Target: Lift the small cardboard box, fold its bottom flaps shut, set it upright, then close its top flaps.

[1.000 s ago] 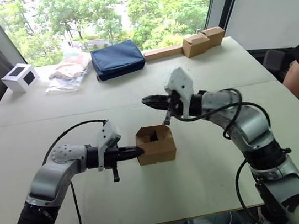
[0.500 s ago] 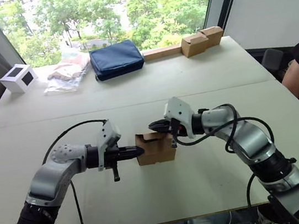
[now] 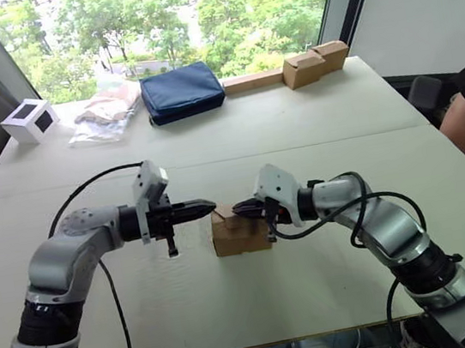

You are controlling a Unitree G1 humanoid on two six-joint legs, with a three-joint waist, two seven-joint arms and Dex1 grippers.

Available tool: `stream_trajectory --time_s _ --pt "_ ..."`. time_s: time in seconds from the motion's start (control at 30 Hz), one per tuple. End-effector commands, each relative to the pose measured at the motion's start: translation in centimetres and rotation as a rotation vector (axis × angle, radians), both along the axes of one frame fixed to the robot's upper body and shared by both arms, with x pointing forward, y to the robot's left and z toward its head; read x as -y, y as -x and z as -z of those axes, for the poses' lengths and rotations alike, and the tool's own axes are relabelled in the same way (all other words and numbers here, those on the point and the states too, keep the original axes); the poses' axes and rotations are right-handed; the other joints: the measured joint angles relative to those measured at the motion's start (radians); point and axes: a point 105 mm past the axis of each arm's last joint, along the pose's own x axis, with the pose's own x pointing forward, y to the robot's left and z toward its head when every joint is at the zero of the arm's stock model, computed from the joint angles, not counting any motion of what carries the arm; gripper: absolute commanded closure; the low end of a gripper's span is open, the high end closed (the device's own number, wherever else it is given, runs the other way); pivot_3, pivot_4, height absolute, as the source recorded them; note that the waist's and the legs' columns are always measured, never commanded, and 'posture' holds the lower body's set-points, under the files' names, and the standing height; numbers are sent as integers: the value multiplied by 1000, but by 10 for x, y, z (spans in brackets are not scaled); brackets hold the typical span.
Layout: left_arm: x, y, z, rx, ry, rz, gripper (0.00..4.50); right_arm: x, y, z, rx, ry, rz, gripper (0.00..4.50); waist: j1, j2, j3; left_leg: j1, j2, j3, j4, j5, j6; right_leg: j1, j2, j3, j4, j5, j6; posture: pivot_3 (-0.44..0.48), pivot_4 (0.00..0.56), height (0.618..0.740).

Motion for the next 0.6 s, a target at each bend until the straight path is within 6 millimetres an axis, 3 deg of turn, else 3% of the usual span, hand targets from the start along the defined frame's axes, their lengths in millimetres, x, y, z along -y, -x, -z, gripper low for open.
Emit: stream_trajectory --time_s 0.03,0.37,0.6 --pt "9 -5 1 34 -8 -3 4500 -3 4 -12 56 -16 -16 4427 -1 0 0 0 0 0 0 0 0 0 0 0 0 0 0 0 150 737" --pt "19 -19 23 20 -29 -37 4500 1 5 -23 80 -59 16 4427 0 0 0 0 0 0 0 0 0 0 0 0 0 0 0 0 150 737" --pt "19 -18 24 13 -24 -45 4500 2 27 -25 34 -92 -47 4427 0 0 0 0 0 0 0 0 0 0 0 0 0 0 0 0 150 737"
